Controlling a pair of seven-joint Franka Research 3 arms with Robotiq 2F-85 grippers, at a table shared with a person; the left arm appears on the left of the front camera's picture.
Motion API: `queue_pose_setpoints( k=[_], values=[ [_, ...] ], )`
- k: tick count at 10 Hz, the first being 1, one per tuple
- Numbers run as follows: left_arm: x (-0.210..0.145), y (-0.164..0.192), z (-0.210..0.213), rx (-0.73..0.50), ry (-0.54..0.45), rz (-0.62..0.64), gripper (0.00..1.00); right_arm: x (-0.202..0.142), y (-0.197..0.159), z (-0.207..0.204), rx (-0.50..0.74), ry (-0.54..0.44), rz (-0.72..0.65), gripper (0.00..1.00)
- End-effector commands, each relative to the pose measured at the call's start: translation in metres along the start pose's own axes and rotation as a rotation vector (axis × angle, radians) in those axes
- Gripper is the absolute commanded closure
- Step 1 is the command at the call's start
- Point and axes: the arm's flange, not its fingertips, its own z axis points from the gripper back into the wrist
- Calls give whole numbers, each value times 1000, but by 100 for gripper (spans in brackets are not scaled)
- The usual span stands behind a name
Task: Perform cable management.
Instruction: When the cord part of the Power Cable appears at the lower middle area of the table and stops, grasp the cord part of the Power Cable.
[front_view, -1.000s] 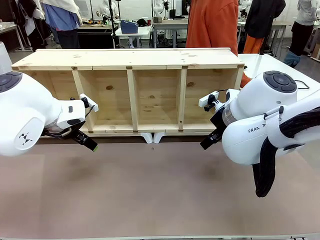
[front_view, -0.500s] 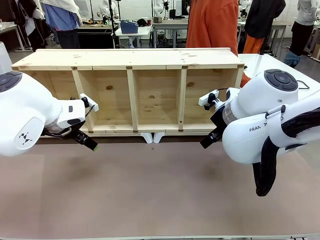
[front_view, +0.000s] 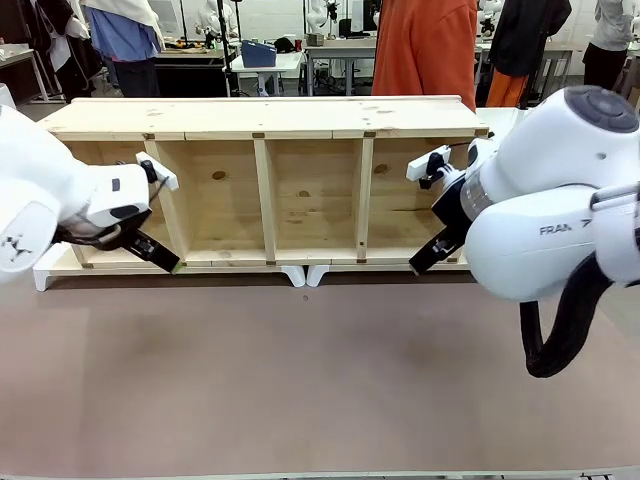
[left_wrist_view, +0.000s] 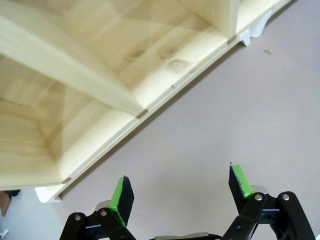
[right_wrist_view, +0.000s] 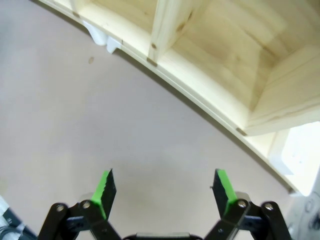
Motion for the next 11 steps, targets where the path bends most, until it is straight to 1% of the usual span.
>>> queue_pose_setpoints(
  k=[1, 4, 8, 9, 11],
  values=[
    [-63, -6, 37, 52, 2, 27, 0, -43, 16, 32, -30, -2, -7, 0],
    [-87, -3, 72, 94, -41, 54, 0, -59, 17, 70, -91, -23, -32, 0],
    [-126, -8, 121, 122, -192, 100, 0, -87, 20, 113, -160, -77, -81, 0],
    [-134, -8, 127, 126, -210, 117, 0, -93, 20, 120, -167, -91, -97, 0],
    [-145, -4, 129, 137, -194, 146, 0, -105, 21, 127, -178, -106, -129, 0]
  ],
)
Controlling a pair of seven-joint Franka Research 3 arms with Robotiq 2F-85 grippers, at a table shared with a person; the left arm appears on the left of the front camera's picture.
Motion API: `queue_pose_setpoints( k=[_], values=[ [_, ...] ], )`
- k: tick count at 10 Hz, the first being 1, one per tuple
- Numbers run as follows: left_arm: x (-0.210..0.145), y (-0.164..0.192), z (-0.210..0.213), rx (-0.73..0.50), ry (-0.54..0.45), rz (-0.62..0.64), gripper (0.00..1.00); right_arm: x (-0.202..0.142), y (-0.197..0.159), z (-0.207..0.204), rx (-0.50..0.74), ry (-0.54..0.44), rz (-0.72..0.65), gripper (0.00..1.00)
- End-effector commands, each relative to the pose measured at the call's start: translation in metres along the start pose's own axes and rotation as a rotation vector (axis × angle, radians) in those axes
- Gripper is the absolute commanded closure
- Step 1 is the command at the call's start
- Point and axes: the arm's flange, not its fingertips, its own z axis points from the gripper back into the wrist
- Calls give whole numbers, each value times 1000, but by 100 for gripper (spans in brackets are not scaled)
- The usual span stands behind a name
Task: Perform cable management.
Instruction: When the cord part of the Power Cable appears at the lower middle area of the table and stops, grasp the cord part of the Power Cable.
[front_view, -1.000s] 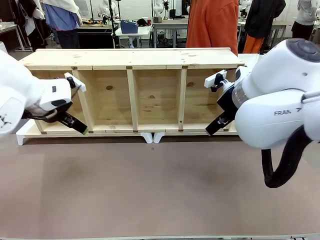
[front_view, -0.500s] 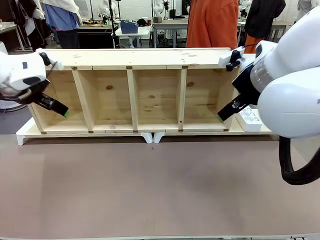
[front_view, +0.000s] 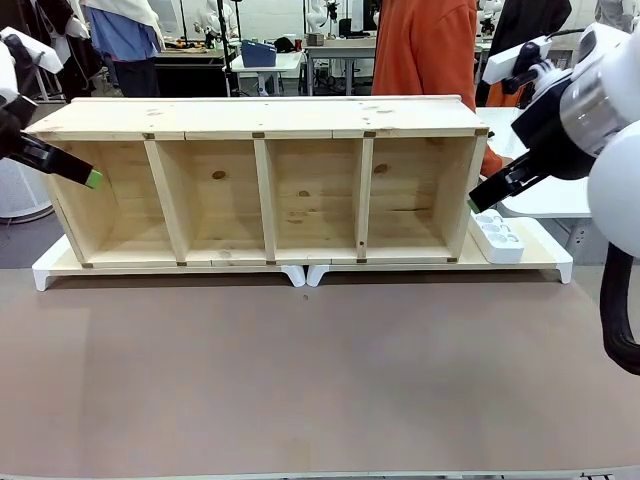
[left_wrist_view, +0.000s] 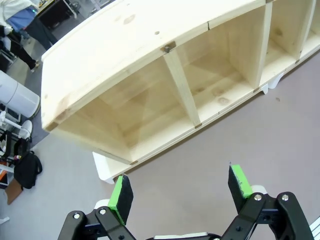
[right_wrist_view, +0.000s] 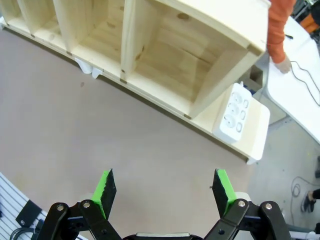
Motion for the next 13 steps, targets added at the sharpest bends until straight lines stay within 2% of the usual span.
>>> queue_pose_setpoints(
  k=[1, 6, 7, 13],
  values=[
    [-160, -35, -3, 16, 13, 45, 0, -106, 21, -15, -34, -5, -37, 0],
    [-174, -44, 7, 59, 5, 46, 0, -116, 26, -8, -70, -12, -63, 0],
    [-8, 11, 29, 20, 14, 32, 0, -7, 1, 33, -31, -22, -30, 0],
    [-8, 11, 29, 20, 14, 32, 0, -7, 1, 33, -31, -22, -30, 0]
  ],
)
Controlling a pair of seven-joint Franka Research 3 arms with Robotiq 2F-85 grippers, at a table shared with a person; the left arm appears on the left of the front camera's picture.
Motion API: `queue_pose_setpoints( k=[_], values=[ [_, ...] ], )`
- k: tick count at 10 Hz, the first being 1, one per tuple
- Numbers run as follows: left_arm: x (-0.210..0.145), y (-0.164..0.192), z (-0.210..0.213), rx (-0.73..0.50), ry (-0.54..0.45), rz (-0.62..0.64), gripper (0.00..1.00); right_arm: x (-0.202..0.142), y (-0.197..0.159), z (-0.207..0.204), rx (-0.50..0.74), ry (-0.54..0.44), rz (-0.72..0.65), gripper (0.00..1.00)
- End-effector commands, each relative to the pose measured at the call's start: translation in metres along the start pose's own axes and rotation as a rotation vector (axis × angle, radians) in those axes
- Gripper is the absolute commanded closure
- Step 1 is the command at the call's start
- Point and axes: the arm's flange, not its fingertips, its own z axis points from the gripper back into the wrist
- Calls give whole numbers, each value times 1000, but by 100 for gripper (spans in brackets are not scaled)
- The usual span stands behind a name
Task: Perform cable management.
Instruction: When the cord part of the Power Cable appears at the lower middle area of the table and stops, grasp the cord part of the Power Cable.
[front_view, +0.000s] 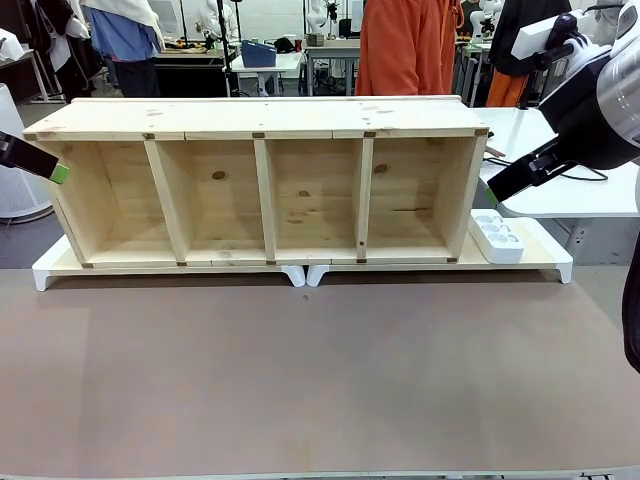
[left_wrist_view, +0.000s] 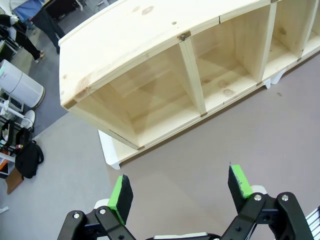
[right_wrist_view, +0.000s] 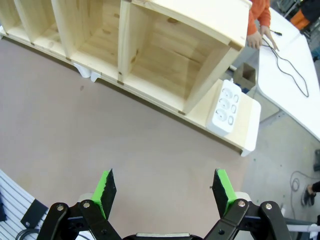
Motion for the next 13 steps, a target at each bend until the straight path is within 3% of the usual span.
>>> queue_pose_setpoints(
  k=[1, 13],
  values=[
    [1, 1, -2, -1, -5, 2, 0, 1, -2, -1, 1, -3, 6, 0],
    [1, 1, -2, -1, -5, 2, 0, 1, -2, -1, 1, -3, 6, 0]
  ],
)
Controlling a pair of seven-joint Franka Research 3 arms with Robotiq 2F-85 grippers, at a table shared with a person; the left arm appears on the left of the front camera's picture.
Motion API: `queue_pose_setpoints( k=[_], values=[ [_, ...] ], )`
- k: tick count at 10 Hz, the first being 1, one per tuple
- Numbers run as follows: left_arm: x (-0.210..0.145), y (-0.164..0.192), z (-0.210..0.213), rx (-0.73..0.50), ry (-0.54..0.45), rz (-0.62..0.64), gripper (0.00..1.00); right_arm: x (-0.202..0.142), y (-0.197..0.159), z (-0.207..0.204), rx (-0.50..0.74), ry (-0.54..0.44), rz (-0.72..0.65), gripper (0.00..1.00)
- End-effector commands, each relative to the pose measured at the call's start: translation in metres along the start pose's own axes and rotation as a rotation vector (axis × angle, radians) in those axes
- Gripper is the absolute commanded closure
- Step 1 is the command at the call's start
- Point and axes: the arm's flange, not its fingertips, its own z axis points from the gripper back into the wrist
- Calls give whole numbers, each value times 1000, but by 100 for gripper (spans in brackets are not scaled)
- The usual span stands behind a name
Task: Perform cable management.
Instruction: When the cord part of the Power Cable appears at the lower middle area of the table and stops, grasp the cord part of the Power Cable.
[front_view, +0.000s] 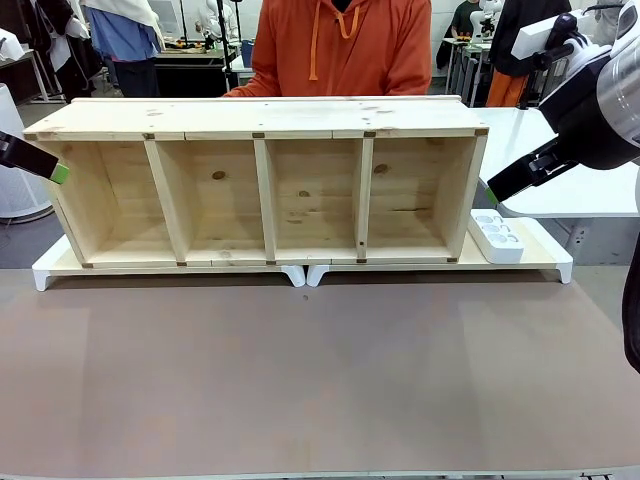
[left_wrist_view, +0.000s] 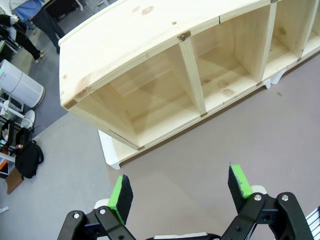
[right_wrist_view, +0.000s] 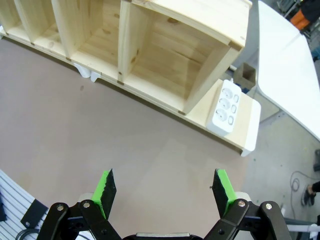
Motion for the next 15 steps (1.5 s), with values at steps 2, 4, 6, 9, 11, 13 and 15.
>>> queue_pose_setpoints(
  k=[2, 4, 6, 9, 11, 13, 15],
  values=[
    [1, 1, -2, -1, -5, 2, 0, 1, -2, -1, 1, -3, 6, 0],
    [1, 1, -2, -1, -5, 2, 0, 1, -2, -1, 1, -3, 6, 0],
    [1, 1, -2, -1, -5, 2, 0, 1, -2, -1, 1, -3, 6, 0],
    [1, 1, -2, -1, -5, 2, 0, 1, -2, -1, 1, -3, 6, 0],
    [1, 1, -2, -1, -5, 2, 0, 1, -2, -1, 1, -3, 6, 0],
    [1, 1, -2, -1, -5, 2, 0, 1, -2, -1, 1, -3, 6, 0],
    [1, 1, -2, -1, -5, 2, 0, 1, -2, -1, 1, -3, 6, 0]
  ],
)
